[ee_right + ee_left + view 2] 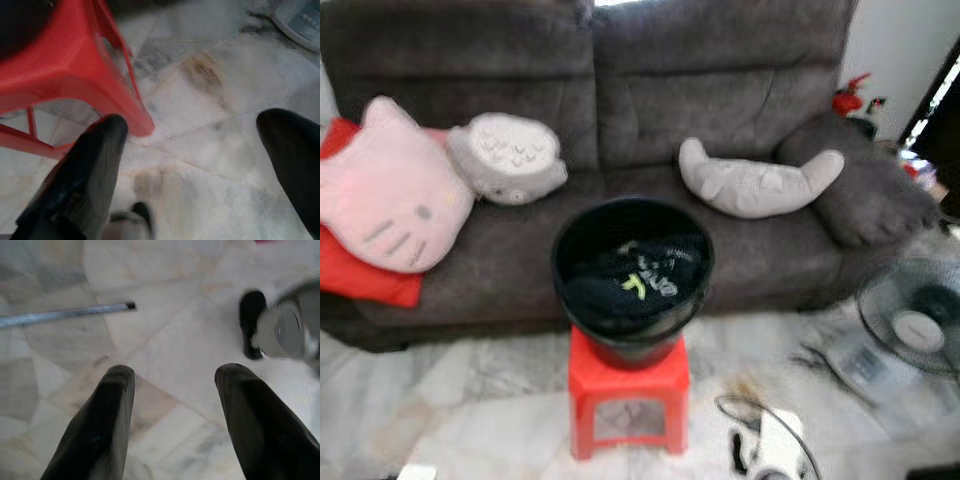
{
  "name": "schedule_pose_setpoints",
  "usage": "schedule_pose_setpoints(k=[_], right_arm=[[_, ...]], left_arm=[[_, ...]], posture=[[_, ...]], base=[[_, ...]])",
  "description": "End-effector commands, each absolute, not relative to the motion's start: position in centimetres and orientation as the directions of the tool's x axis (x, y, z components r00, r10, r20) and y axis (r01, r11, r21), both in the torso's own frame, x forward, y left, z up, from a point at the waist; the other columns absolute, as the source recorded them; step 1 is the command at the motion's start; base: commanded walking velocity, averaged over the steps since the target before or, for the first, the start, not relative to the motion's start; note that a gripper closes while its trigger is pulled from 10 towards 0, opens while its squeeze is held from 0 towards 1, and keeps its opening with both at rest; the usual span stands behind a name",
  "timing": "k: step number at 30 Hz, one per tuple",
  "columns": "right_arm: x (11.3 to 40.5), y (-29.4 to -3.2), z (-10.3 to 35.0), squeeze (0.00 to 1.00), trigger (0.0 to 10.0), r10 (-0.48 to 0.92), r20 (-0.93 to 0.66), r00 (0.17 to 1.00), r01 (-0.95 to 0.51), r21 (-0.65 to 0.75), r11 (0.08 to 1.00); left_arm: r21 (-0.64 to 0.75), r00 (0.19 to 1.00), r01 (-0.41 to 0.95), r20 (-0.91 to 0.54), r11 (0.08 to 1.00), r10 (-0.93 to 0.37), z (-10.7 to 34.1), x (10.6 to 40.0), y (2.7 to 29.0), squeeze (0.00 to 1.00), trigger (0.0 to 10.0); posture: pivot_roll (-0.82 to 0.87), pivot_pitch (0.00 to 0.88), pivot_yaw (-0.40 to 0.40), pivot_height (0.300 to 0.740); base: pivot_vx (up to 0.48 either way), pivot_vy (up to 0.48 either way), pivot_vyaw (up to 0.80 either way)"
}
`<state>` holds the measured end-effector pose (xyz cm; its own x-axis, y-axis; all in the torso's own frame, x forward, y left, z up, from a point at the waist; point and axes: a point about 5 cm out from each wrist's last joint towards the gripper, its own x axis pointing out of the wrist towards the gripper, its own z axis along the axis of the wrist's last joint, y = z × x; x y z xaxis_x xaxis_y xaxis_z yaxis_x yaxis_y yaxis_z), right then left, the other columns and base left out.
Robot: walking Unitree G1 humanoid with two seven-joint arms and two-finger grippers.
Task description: Hang hanger
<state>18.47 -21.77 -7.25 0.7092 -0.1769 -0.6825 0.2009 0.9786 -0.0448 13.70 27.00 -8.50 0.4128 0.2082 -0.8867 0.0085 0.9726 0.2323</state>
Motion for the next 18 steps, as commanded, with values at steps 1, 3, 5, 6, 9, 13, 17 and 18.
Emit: schedule_pose_setpoints(k=[1, 3, 5, 6, 9, 13, 17, 18], right_arm=[[19.9, -22.5, -6.1, 0.00, 10.0, -0.178, -0.618, 0.766, 0.158, -0.086, 0.984], [21.8, -22.2, -4.5, 0.00, 10.0, -0.097, -0.515, 0.852, -0.002, -0.188, 0.982], [22.8, -22.2, -3.4, 0.00, 10.0, -0.056, -0.452, 0.890, -0.062, -0.242, 0.968], [23.4, -22.4, -2.6, 0.00, 10.0, -0.041, -0.409, 0.912, -0.079, -0.274, 0.959], [24.1, -22.6, -1.7, 0.00, 10.0, -0.026, -0.355, 0.934, -0.089, -0.304, 0.948], [25.6, -22.3, 0.6, 0.00, 10.0, 0.052, -0.243, 0.969, -0.146, -0.388, 0.910], [27.5, -18.9, 3.4, 0.00, 10.0, 0.340, -0.154, 0.928, -0.374, -0.401, 0.837], [27.7, -18.3, 3.8, 0.00, 10.0, 0.389, -0.147, 0.909, -0.415, -0.399, 0.818]], left_arm=[[0.233, 0.388, 0.011, -0.897, 0.972, 0.210, -8.8, 12.8, 27.0, 0.00, 10.0], [0.235, 0.389, 0.013, -0.897, 0.972, 0.212, -8.8, 12.8, 27.0, 0.00, 10.0], [0.237, 0.389, 0.016, -0.896, 0.971, 0.213, -8.8, 12.8, 27.1, 0.00, 10.0], [0.238, 0.390, 0.016, -0.896, 0.971, 0.213, -8.8, 12.8, 27.1, 0.00, 10.0], [0.240, 0.390, 0.019, -0.896, 0.971, 0.214, -8.8, 12.8, 27.1, 0.00, 10.0], [0.242, 0.390, 0.020, -0.895, 0.970, 0.215, -8.8, 12.8, 27.1, 0.00, 10.0], [0.246, 0.390, 0.027, -0.895, 0.969, 0.217, -8.7, 12.9, 27.2, 0.00, 10.0], [0.246, 0.390, 0.027, -0.895, 0.969, 0.217, -8.7, 12.9, 27.2, 0.00, 10.0]], posture=[[-0.09, 0.000, 0.030, 0.719], [-0.09, 0.000, 0.031, 0.719], [-0.10, 0.000, 0.032, 0.719], [-0.10, 0.000, 0.032, 0.719], [-0.11, 0.000, 0.032, 0.719], [-0.11, 0.000, 0.033, 0.719], [-0.12, 0.000, 0.041, 0.719], [-0.12, 0.000, 0.041, 0.719]], base=[[0.000, 0.000, 0.00], [0.000, 0.000, 0.00], [0.000, 0.000, 0.00], [0.000, 0.000, 0.00], [0.000, 0.000, 0.00], [0.000, 0.000, 0.00], [0.000, 0.000, 0.00], [0.000, 0.000, 0.00]])
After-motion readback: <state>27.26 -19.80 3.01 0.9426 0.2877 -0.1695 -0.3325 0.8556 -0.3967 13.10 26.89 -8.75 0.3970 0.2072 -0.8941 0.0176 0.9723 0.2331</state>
